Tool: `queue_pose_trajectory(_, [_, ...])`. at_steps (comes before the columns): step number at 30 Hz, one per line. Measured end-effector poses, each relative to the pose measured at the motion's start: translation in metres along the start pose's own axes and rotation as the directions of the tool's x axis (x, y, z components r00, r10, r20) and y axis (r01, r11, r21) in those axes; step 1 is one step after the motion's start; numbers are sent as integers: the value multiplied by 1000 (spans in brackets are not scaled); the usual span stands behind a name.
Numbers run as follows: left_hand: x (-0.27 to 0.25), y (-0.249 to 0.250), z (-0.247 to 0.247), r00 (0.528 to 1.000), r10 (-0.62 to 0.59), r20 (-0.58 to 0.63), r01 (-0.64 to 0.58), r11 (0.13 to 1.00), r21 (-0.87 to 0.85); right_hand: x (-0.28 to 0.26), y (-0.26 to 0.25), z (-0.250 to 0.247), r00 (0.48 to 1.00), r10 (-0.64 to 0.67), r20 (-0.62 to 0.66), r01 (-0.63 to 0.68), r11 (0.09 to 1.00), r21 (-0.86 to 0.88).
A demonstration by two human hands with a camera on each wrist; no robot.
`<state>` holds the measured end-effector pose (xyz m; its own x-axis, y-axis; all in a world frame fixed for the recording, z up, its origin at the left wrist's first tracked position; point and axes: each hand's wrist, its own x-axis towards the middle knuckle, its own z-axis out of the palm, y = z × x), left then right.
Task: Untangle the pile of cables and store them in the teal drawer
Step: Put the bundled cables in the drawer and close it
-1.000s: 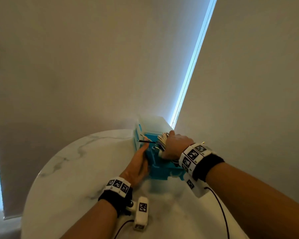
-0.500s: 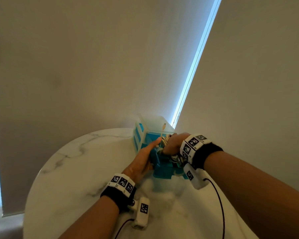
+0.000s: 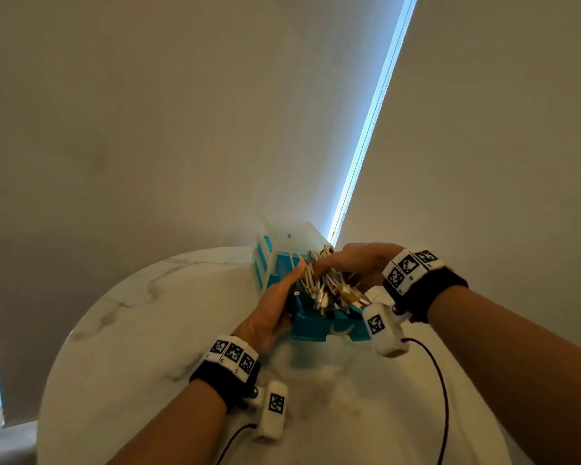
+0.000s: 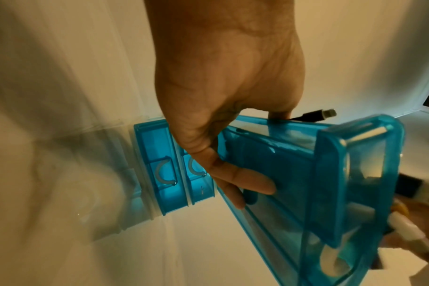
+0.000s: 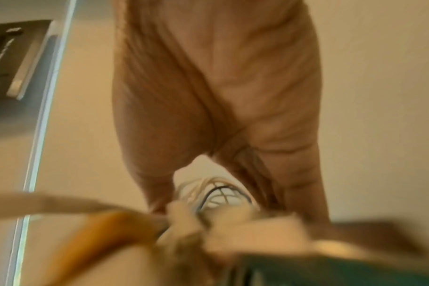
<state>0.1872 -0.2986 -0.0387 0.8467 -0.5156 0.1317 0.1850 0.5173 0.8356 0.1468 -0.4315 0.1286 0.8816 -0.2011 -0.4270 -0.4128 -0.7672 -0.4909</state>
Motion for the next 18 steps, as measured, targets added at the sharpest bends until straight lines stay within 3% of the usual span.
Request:
queue_pose_trajectory(4, [-1,2,3,1000,4,20,-3,998,-58,4,8,5,995,-87,42,72,960,269])
queue_pose_trajectory(8, [0,4,1,1000,-11,10,12,998,-66,2,17,8,990,-78,118,17,893,450])
queue_pose_trajectory(13, [7,-5,1,992,8,-127,-8,1000,0,-7,0,16,997,-72,9,70,988,137])
queue_pose_trajectory(16, [12,-6,1,984,12,-177,-6,999,35,-17,-7,21,989,-119,-91,128,988,89])
queue_pose_trajectory(18, [13,-5,-1,983,6,-181,-2,1000,25,-15,-7,21,980,-130,-149,125,991,-42])
